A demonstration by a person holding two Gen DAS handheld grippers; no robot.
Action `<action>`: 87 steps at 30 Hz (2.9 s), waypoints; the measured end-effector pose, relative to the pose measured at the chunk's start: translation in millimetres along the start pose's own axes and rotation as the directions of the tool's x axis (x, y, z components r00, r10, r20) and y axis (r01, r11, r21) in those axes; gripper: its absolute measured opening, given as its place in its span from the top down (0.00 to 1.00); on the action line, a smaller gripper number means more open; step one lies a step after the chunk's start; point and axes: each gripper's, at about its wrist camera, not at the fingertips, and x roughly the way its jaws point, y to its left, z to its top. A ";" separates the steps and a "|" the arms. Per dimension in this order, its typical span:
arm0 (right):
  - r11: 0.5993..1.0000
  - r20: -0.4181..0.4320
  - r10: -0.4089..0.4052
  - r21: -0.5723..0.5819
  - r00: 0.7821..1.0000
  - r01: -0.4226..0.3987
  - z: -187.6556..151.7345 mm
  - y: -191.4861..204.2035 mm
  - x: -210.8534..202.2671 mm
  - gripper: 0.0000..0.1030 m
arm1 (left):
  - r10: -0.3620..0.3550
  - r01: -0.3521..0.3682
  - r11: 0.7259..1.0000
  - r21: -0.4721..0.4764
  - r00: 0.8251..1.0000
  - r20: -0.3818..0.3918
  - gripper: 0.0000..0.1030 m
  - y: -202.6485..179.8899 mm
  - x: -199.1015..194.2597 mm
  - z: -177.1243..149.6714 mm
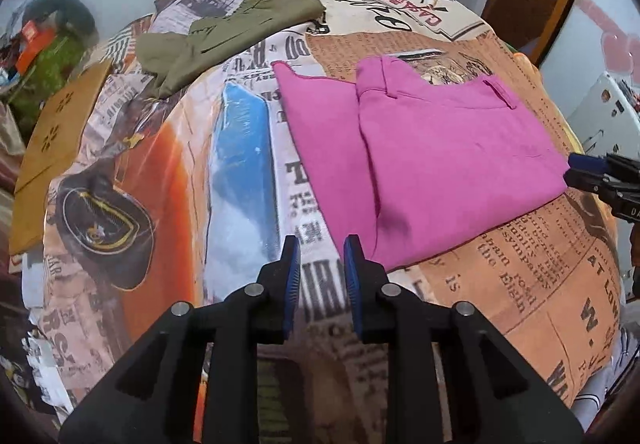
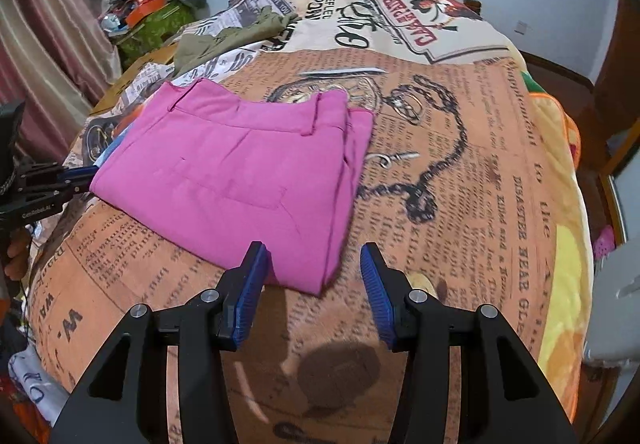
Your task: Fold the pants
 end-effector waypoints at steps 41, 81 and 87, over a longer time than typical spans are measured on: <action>0.999 0.067 -0.038 0.032 0.997 0.036 14.8 -8.8 -11.5 0.43 | -0.039 0.044 0.995 -0.094 0.998 0.049 0.37 16.8 -16.5 33.6; 0.972 0.012 0.168 0.163 0.986 -0.167 51.0 -31.2 51.5 0.69 | -0.161 0.160 0.984 -0.082 0.987 -0.009 0.71 -19.3 54.1 80.5; 0.979 0.033 0.149 0.138 0.988 -0.152 55.4 -24.7 44.8 0.86 | -0.154 0.155 0.986 -0.059 0.988 0.022 0.83 -22.2 44.4 81.4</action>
